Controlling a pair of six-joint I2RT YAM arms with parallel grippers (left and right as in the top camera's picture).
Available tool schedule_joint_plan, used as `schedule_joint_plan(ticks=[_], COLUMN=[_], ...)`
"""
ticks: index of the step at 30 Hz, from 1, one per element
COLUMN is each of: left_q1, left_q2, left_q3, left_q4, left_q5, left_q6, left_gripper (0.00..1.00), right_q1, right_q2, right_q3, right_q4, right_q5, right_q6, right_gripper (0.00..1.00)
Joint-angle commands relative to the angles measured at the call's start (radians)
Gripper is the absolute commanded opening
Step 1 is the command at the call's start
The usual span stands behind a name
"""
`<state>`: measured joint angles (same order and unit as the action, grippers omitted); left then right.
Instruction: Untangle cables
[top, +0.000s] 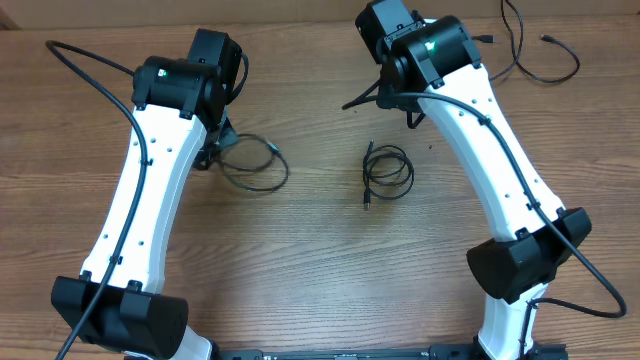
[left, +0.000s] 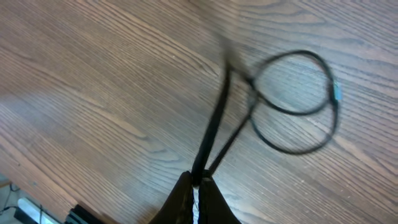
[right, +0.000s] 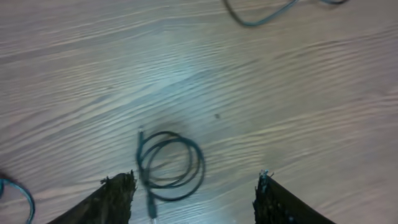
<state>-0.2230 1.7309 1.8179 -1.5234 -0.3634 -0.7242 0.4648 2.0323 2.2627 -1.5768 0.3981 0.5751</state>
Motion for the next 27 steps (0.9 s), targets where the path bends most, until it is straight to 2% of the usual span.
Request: schedule_joint_plan(ticks=[1,4,8,10,12,15,19,21,25,27], left_q1=[0.002,0.002,0.002,0.002,0.007,0.013,0.013,0.013,0.027,0.055], left_q2=[0.01,0.009,0.005,0.002,0.001,0.001,0.001,0.001,0.002,0.002], left_q3=[-0.004,-0.003,0.026,0.061,0.109,0.183,0.271,0.29,0.292,0.292], left_q4=[0.035,0.081,0.105,0.108,0.121,0.124,0.105,0.102,0.046,-0.022], left_q5=[0.124,0.357,0.816,0.978,1.019,1.019,1.025,0.978,0.645,0.447], left_q6=[0.129,0.337,0.66,0.733,0.702,0.642,0.641,0.603,0.364,0.239], left_gripper=[0.04,0.04,0.04,0.04,0.04,0.04,0.04,0.04,0.04,0.04], right_q1=[-0.002,-0.002,-0.001,-0.002,-0.002,-0.002,-0.002,-0.002,-0.002,-0.002], right_q2=[-0.008,-0.008,-0.008,-0.008,-0.008,-0.008,-0.006,-0.006,-0.006,-0.006], right_q3=[0.008,0.008,-0.002,-0.015,-0.032,-0.05,-0.052,-0.052,-0.052,-0.052], right_q4=[0.031,0.054,0.077,0.092,0.098,0.099,0.103,0.106,0.109,0.105], right_q5=[-0.2,-0.294,-0.369,-0.425,-0.469,-0.498,-0.55,-0.55,-0.55,-0.549], right_q6=[-0.007,-0.007,-0.05,-0.098,-0.113,-0.129,-0.191,-0.191,-0.187,-0.187], right_gripper=[0.63,0.64,0.7,0.72,0.73,0.73,0.76,0.77,0.82,0.9])
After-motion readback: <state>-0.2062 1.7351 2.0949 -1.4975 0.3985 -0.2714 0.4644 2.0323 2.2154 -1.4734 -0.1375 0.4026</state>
